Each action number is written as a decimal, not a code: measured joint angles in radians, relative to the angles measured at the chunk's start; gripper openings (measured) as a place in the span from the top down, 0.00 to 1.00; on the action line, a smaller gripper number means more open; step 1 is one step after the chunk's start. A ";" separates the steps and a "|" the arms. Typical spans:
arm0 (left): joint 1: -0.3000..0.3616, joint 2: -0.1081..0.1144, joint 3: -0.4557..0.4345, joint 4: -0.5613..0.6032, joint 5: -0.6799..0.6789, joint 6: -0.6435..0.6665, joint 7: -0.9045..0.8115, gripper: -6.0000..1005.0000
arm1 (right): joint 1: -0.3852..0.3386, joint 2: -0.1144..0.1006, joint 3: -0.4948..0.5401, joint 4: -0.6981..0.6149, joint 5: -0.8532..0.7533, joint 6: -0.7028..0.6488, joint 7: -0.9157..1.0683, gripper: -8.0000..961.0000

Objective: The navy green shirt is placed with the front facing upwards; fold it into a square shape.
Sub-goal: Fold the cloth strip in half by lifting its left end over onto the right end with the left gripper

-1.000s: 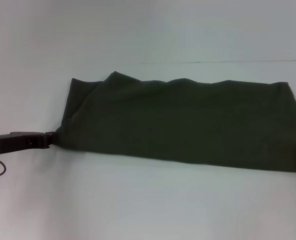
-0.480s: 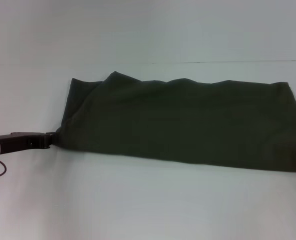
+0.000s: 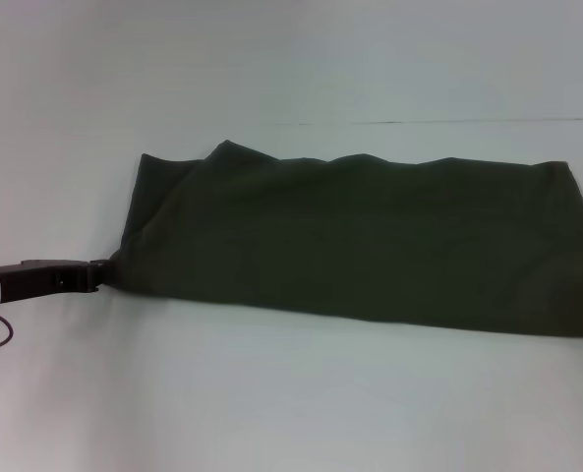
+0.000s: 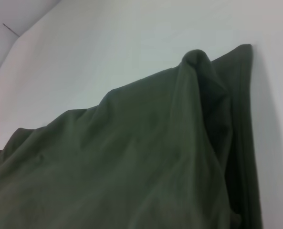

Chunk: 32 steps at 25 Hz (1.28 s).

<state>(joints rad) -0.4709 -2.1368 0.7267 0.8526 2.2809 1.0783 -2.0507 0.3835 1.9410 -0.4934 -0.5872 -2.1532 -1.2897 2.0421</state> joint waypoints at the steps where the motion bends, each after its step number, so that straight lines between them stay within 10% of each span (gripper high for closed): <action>1: 0.000 0.000 -0.001 0.000 0.000 0.000 0.000 0.97 | 0.000 0.001 0.001 0.002 0.001 0.003 -0.006 0.68; 6: 0.006 -0.001 -0.004 0.003 0.000 0.001 -0.002 0.96 | -0.003 0.006 0.026 0.004 0.002 0.009 -0.029 0.92; 12: 0.012 -0.002 -0.015 0.005 0.000 0.002 -0.002 0.95 | -0.012 0.007 0.052 0.004 0.005 0.005 -0.035 0.98; 32: 0.004 -0.001 -0.039 0.006 -0.009 0.032 -0.022 0.91 | -0.003 0.014 0.123 -0.023 0.038 -0.056 -0.089 0.88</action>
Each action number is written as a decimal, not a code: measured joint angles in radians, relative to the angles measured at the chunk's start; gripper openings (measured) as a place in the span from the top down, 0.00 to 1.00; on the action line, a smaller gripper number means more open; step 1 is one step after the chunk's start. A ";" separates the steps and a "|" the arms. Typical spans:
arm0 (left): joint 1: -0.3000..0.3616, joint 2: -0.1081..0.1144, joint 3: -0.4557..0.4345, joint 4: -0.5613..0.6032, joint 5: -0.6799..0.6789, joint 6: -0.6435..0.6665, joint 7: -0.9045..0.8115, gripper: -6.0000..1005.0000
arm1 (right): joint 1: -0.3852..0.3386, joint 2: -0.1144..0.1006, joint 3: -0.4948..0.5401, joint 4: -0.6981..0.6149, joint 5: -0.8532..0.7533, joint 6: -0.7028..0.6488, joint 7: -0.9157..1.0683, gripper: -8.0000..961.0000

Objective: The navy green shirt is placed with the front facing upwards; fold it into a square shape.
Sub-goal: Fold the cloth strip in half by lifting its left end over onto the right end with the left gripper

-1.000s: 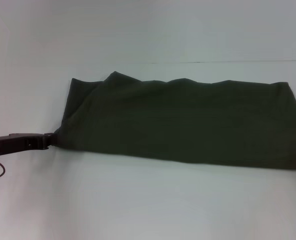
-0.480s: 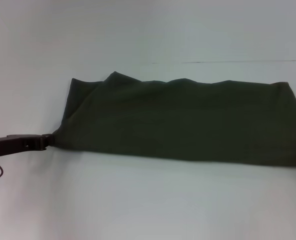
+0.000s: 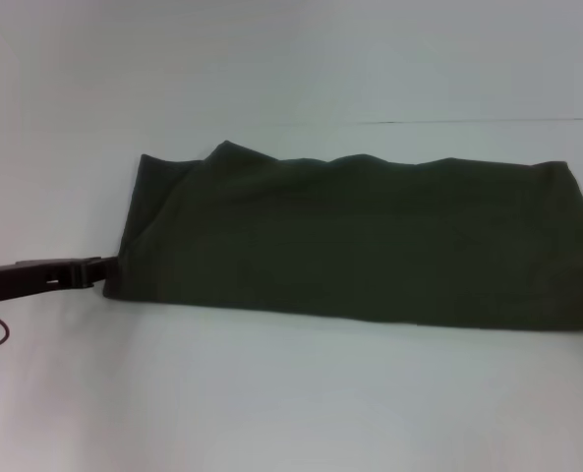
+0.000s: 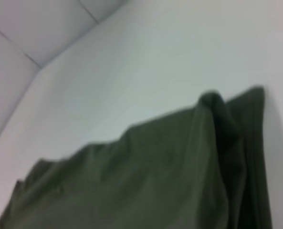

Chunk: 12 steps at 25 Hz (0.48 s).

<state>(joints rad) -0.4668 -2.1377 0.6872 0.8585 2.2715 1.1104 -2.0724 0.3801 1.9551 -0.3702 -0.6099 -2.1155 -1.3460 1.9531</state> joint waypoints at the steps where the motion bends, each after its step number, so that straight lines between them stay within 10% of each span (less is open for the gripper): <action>1: 0.000 0.000 -0.008 0.002 -0.001 0.001 -0.007 0.91 | -0.003 0.000 0.007 -0.011 0.017 -0.004 -0.001 0.83; 12: 0.005 0.013 -0.128 0.002 0.000 0.146 -0.084 0.46 | 0.039 0.004 0.006 -0.071 0.127 -0.103 -0.024 0.35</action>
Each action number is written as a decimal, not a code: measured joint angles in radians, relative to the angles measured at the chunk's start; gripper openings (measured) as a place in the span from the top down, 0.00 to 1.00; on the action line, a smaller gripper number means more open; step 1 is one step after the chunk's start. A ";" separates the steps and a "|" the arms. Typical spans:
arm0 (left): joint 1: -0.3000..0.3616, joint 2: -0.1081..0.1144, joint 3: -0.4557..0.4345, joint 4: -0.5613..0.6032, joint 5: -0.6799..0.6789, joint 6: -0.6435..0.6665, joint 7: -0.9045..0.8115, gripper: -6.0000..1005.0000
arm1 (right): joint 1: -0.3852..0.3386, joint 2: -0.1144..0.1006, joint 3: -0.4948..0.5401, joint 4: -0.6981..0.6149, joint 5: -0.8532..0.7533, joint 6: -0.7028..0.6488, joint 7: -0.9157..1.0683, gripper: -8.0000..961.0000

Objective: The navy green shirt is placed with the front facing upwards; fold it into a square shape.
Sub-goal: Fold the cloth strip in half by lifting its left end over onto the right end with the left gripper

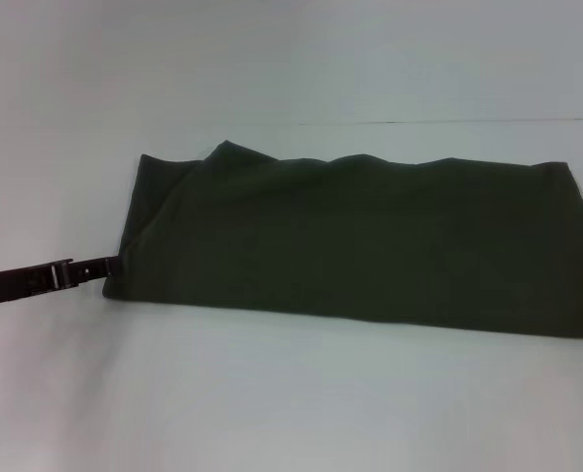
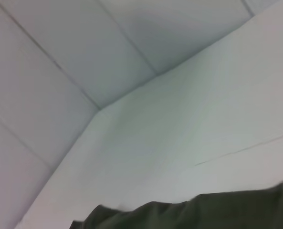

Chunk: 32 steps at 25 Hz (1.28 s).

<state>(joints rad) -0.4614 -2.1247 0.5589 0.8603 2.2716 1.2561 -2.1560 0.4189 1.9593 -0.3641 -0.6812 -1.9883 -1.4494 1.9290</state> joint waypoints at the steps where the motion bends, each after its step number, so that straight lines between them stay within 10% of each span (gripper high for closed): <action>1: -0.001 0.003 -0.001 -0.001 0.002 0.003 -0.013 0.43 | 0.013 0.001 -0.009 0.003 -0.008 0.011 0.002 0.31; 12: -0.010 0.013 0.007 -0.007 0.009 0.055 -0.164 0.17 | 0.102 0.007 -0.071 0.000 -0.021 0.070 0.009 0.04; 32: -0.050 0.025 0.016 -0.095 0.035 0.003 -0.287 0.12 | 0.115 -0.010 -0.061 -0.006 -0.013 0.064 0.010 0.04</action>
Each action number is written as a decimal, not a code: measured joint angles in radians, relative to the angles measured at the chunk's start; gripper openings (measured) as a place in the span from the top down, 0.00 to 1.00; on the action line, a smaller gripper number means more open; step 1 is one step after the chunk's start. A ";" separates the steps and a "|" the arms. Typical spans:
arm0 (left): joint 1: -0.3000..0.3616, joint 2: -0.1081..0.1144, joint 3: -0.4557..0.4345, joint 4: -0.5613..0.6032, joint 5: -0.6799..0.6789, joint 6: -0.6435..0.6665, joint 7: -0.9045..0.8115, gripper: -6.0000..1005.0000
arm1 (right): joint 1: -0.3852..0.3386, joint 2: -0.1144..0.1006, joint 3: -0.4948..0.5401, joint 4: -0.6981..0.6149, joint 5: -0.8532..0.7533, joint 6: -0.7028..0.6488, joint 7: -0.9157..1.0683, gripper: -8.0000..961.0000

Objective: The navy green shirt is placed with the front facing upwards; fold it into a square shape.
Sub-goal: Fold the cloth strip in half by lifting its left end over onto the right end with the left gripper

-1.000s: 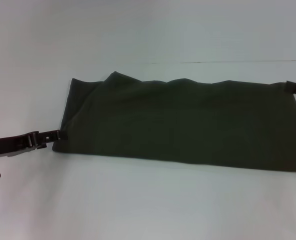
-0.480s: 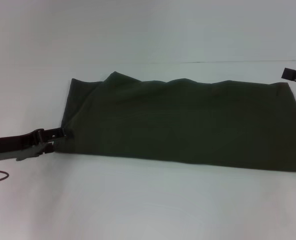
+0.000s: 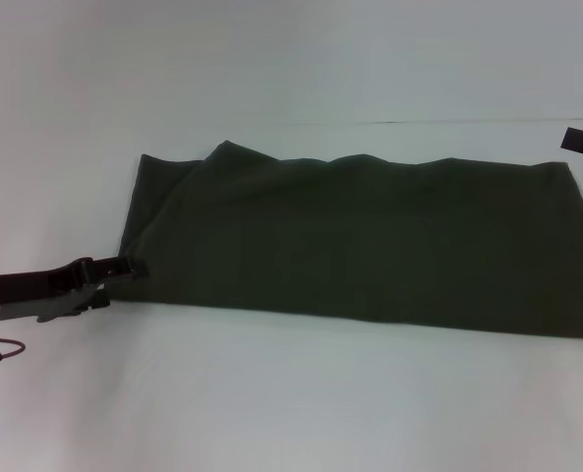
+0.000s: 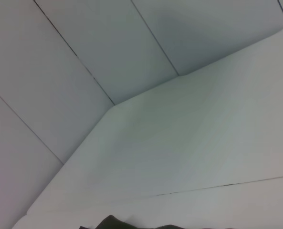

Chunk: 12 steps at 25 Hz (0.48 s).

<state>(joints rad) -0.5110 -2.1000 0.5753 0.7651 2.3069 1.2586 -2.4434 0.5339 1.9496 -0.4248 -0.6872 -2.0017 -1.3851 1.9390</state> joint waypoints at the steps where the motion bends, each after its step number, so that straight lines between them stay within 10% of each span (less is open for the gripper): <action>1: -0.001 0.000 0.000 -0.001 0.001 -0.002 0.000 0.12 | 0.000 0.000 0.000 0.000 0.000 0.000 0.000 0.04; 12: -0.003 0.000 0.000 -0.015 0.021 -0.023 -0.001 0.12 | -0.007 0.000 0.008 0.000 0.003 -0.005 0.000 0.04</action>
<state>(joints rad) -0.5144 -2.1000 0.5752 0.7499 2.3277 1.2354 -2.4444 0.5271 1.9495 -0.4168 -0.6873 -1.9990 -1.3898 1.9388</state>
